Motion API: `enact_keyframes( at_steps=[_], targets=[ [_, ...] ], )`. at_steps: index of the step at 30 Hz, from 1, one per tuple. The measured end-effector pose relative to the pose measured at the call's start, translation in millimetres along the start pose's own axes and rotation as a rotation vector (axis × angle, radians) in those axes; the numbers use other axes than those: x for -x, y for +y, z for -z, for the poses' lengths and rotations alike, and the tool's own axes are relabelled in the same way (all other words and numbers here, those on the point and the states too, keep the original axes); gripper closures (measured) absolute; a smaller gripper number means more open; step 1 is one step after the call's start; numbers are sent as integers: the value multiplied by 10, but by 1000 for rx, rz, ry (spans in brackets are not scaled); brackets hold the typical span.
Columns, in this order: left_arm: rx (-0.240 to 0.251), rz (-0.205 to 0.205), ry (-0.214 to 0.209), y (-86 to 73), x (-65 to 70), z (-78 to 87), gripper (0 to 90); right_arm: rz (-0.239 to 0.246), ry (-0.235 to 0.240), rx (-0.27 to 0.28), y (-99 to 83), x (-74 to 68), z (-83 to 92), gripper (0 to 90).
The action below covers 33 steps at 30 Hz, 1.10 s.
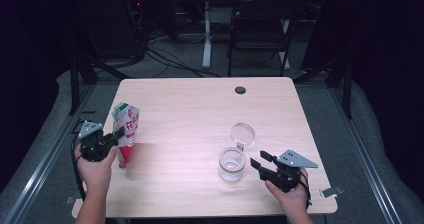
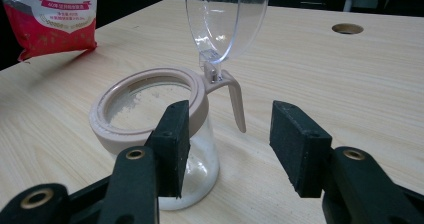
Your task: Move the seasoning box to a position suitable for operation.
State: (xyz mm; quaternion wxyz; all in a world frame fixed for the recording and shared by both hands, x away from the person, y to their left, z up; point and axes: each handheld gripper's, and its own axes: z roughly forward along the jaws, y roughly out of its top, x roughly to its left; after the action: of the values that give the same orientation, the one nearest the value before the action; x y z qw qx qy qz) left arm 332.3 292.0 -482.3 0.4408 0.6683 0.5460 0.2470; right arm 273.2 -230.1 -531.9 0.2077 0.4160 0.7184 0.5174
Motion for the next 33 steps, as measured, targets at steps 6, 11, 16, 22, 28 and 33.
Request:
enact_keyframes(
  at_steps=[6, 11, 16, 22, 28, 33],
  targets=[
    [5, -30, 16, 92, -33, -14, 900, -3, -1, -1, -5, -5, -6, 503],
    [25, -11, -7, 114, -45, 9, 900, 0, -1, -3, -6, -3, -9, 503],
    [45, -24, -46, 150, 45, 64, 900, -18, 2, 0, -5, 20, -2, 501],
    [61, -67, -98, 189, 260, 94, 900, -26, 3, 4, -1, 33, 14, 501],
    [40, -130, -165, 210, 534, 59, 900, -27, -1, 5, 0, 42, 19, 501],
    [17, -166, -242, 193, 761, 7, 900, -27, 4, 5, -1, 44, 15, 500]
  ],
)
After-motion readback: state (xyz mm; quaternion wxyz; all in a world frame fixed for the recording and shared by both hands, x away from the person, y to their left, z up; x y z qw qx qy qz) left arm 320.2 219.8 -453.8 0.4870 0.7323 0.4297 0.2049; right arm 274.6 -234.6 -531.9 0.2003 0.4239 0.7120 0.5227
